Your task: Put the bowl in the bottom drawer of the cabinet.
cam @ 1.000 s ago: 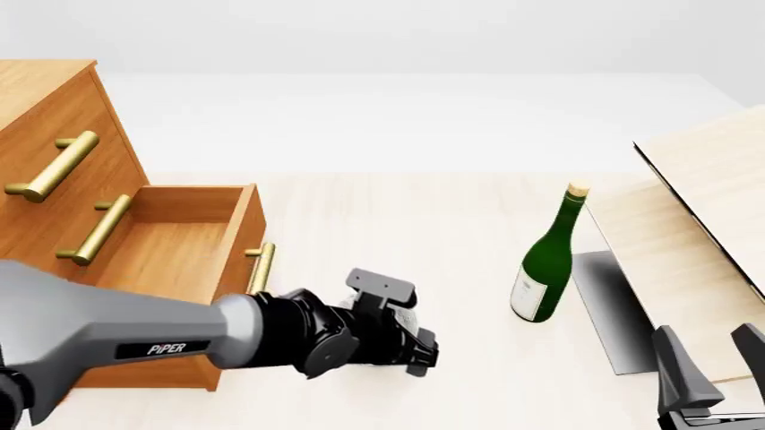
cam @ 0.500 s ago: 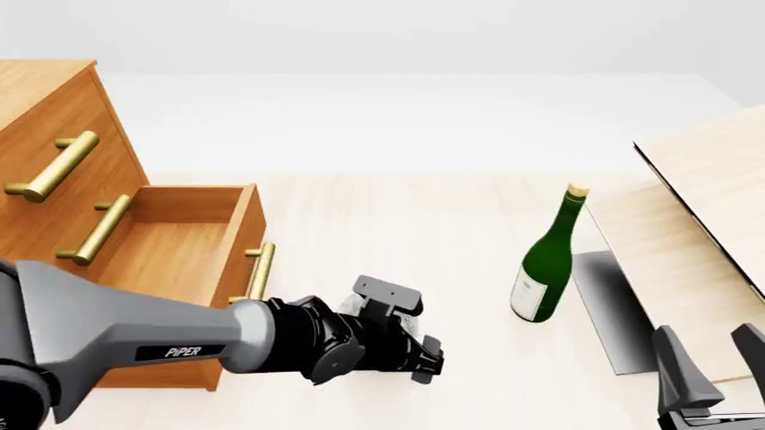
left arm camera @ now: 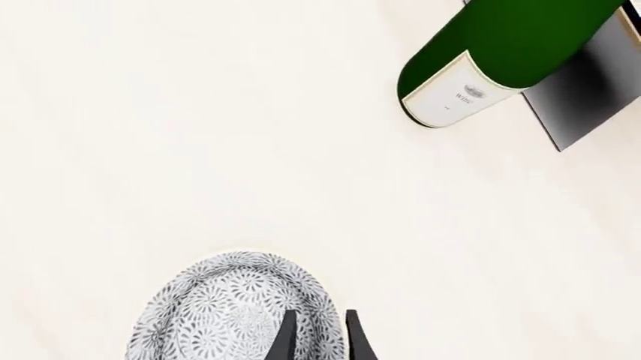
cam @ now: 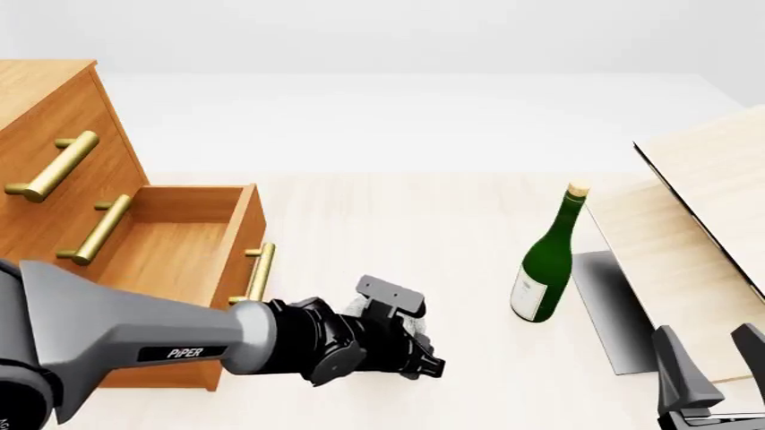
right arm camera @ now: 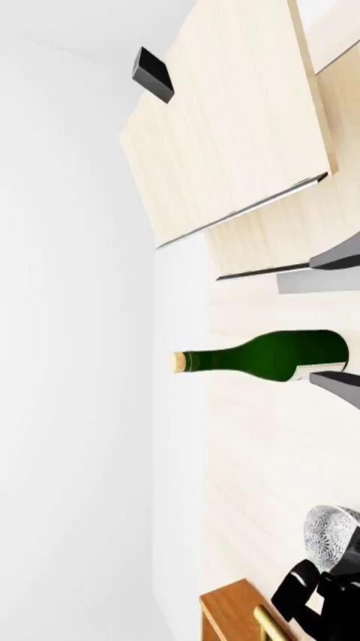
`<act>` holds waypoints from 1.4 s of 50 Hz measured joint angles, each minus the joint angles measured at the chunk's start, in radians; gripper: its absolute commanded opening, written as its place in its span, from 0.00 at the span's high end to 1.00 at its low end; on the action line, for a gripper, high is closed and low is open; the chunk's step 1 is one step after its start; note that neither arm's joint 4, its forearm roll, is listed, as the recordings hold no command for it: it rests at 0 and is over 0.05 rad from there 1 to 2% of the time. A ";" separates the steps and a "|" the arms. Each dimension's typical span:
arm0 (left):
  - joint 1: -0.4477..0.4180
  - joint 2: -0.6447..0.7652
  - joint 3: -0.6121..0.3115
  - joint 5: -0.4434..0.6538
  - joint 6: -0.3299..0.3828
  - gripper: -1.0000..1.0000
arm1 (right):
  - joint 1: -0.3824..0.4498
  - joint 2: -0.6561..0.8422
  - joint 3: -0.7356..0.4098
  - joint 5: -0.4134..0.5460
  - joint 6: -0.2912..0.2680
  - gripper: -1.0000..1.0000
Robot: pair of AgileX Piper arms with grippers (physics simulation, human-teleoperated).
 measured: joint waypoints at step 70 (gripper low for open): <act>0.227 -0.269 -0.008 0.081 0.225 1.00 | 0.000 0.000 0.000 0.000 0.000 0.00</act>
